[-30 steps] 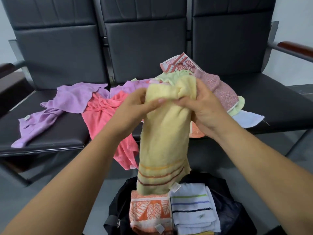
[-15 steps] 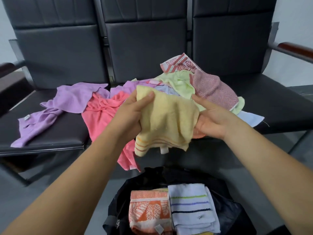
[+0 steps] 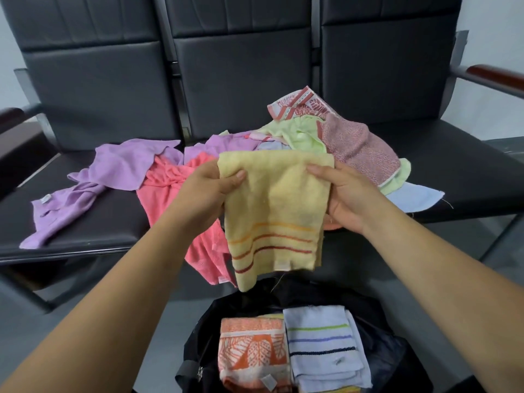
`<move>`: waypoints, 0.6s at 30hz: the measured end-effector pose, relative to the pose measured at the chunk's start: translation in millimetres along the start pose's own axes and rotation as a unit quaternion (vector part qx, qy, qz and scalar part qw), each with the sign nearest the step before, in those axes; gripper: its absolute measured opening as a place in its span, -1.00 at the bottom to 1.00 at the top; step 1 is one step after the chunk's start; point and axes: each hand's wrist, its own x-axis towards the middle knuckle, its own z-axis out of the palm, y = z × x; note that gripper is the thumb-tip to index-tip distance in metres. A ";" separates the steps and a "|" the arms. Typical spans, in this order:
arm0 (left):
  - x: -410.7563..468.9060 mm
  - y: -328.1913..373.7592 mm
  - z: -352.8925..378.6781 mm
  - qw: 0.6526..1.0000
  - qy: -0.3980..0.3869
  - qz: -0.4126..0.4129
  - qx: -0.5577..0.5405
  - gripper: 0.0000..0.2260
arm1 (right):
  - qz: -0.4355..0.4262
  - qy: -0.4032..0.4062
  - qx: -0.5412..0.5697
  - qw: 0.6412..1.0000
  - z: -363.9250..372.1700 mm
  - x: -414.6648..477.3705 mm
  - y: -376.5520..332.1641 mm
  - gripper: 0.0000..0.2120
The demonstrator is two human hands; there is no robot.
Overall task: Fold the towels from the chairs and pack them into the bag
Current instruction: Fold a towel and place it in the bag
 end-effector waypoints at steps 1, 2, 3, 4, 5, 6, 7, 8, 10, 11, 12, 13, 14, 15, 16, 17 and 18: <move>0.1 -0.8 -1.6 1.000 0.004 0.000 0.016 -0.83 | -0.001 0.013 -0.001 1.000 -0.2 -1.1 -1.7 -0.75; 0.3 -1.2 -2.3 1.000 0.009 -0.001 0.025 -0.85 | 0.004 0.024 -0.003 1.000 -1.0 -1.4 -2.4 -0.77; 0.8 -1.6 -2.8 0.999 0.020 -0.003 0.036 -0.86 | 0.014 0.030 -0.003 0.999 -0.7 -2.2 -3.1 -0.79; 1.3 -2.0 -2.4 0.998 0.032 -0.004 0.048 -0.84 | 0.027 0.034 0.001 0.999 0.4 -3.1 -3.4 -0.78; 1.6 -2.8 -1.9 0.997 0.045 -0.008 0.059 -0.82 | 0.040 0.029 0.014 0.999 1.1 -3.5 -4.0 -0.75; 2.0 -3.9 -1.1 0.996 0.056 -0.011 0.065 -0.80 | 0.050 0.019 0.030 0.998 1.7 -4.0 -5.0 -0.71; 1.9 -4.6 -0.1 0.995 0.067 -0.011 0.069 -0.79 | 0.059 0.001 0.042 0.997 2.4 -5.5 -7.1 -0.69; 2.2 -5.4 0.8 0.994 0.078 -0.009 0.073 -0.79 | 0.066 -0.025 0.046 0.996 3.2 -7.4 -8.9 -0.67; 2.0 -5.2 2.3 0.991 0.100 -0.004 0.088 -0.77 | 0.080 -0.071 0.001 0.994 3.9 -11.2 -10.7 -0.69; 1.9 -4.9 2.6 0.990 0.108 -0.006 0.093 -0.75 | 0.084 -0.073 -0.032 0.993 3.7 -12.2 -10.5 -0.71; 1.7 -4.7 2.6 0.989 0.111 -0.012 0.093 -0.75 | 0.084 -0.064 -0.049 0.993 2.8 -12.5 -9.8 -0.72; 0.9 -4.6 2.5 0.990 0.109 -0.020 0.088 -0.74 | 0.077 -0.052 -0.056 0.994 1.8 -12.3 -8.8 -0.74; 0.0 -4.4 2.5 0.991 0.104 -0.030 0.079 -0.75 | 0.064 -0.042 -0.057 0.995 0.6 -11.2 -8.0 -0.74; -1.0 -3.6 3.0 0.992 0.095 -0.037 0.072 -0.76 | 0.046 -0.034 -0.059 0.997 -0.2 -9.2 -7.3 -0.72; -1.4 -3.0 3.7 0.993 0.087 -0.042 0.067 -0.76 | 0.032 -0.027 -0.061 0.997 -0.8 -7.1 -6.6 -0.70; -2.0 -1.7 4.2 0.994 0.082 -0.049 0.061 -0.76 | 0.020 -0.020 -0.063 0.998 -1.2 -5.5 -6.4 -0.69; -2.1 -0.4 4.8 0.994 0.081 -0.058 0.045 -0.75 | 0.012 -0.014 -0.063 0.998 -1.3 -3.9 -5.8 -0.68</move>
